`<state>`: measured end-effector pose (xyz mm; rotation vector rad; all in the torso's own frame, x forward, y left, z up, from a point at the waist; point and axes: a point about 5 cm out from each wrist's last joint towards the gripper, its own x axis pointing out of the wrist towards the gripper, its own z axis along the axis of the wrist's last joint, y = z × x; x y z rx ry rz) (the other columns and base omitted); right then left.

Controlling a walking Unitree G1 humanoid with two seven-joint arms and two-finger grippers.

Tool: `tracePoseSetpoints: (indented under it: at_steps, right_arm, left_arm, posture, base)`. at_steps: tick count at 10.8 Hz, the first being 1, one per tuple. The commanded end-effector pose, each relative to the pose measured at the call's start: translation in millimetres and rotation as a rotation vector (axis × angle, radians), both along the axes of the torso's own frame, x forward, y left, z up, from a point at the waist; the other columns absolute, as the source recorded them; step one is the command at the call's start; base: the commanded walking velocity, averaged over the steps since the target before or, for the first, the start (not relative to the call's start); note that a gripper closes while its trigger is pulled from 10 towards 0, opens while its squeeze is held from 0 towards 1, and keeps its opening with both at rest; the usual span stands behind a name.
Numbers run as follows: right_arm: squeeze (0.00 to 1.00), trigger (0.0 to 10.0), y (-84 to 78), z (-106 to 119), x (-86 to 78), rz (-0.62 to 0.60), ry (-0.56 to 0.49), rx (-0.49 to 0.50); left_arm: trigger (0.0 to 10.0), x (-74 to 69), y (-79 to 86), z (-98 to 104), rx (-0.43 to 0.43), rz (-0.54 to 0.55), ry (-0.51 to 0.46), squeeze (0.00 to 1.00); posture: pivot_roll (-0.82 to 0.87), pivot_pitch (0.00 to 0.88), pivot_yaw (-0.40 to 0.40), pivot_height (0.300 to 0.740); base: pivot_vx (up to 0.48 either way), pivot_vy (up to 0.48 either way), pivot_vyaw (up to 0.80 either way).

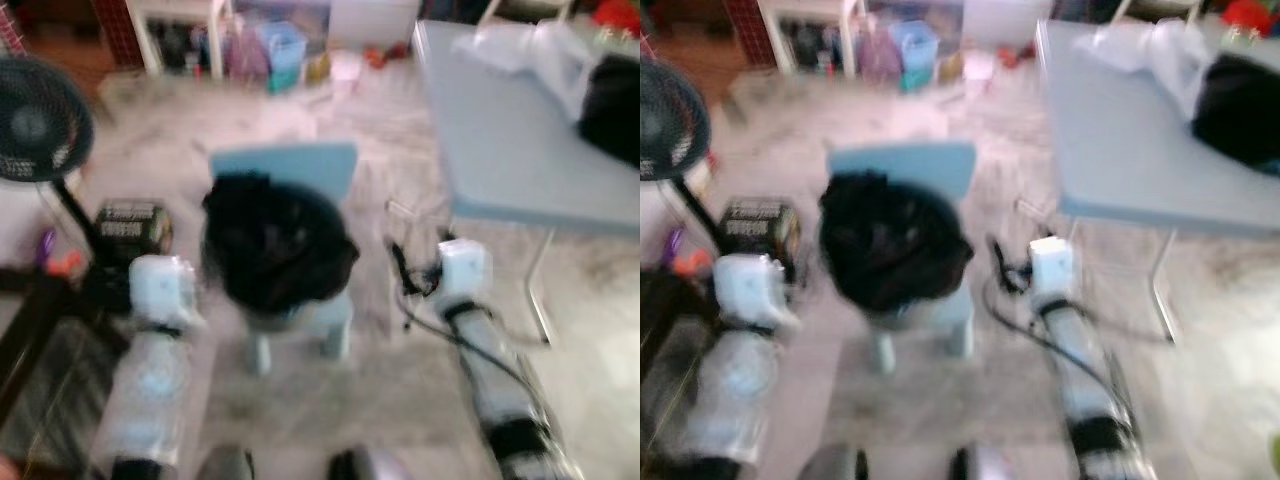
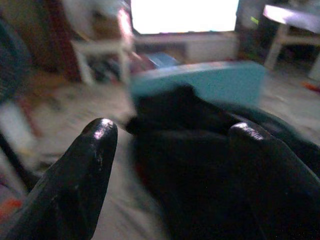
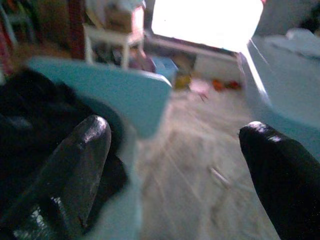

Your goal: Hang hanger

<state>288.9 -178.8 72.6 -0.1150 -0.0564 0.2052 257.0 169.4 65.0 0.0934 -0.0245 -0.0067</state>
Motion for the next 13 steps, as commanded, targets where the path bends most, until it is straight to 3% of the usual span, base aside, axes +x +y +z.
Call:
tracePoseSetpoints:
  at_steps: [1,3,4,6,9,13]
  right_arm:
    - [0.00,10.0,2.2,4,0.3,0.012,-0.011,-0.002]
    - [0.00,10.0,1.2,2,-5.0,0.042,0.004,-0.034]
    - [0.00,10.0,0.4,0,-9.9,0.081,0.024,-0.051]
    - [0.00,10.0,3.1,-2,-19.8,0.180,0.039,-0.161]
    - [0.00,10.0,8.2,-4,-25.0,0.182,0.044,-0.158]
    - [0.00,10.0,8.9,0,-20.9,0.186,0.032,-0.185]
  left_arm:
    - [10.0,-2.6,7.5,-6,-0.004,0.018,0.041,0.00]
    - [10.0,-3.2,-7.8,-17,-0.066,-0.051,0.112,0.00]
    - [10.0,-0.4,-13.7,-25,-0.126,-0.033,0.150,0.00]
    - [10.0,10.3,-9.0,-27,-0.167,0.000,0.170,0.00]
    - [10.0,29.8,-5.9,-17,-0.140,-0.036,0.137,0.00]
    - [10.0,32.1,-30.8,-21,-0.139,-0.142,0.168,0.00]
  posture:
    - [0.08,0.136,-0.108,0.740]
    - [0.06,0.166,-0.127,0.740]
    - [0.05,0.175,-0.134,0.740]
    - [0.02,0.174,-0.121,0.740]
    - [0.01,0.177,-0.116,0.740]
    - [0.01,0.168,-0.116,0.740]
  base:
    - [0.000,0.000,0.00]
    - [0.000,0.000,0.00]
    - [0.000,0.000,0.00]
    - [0.000,0.000,0.00]
    - [0.000,0.000,0.00]
    - [0.000,0.000,0.00]
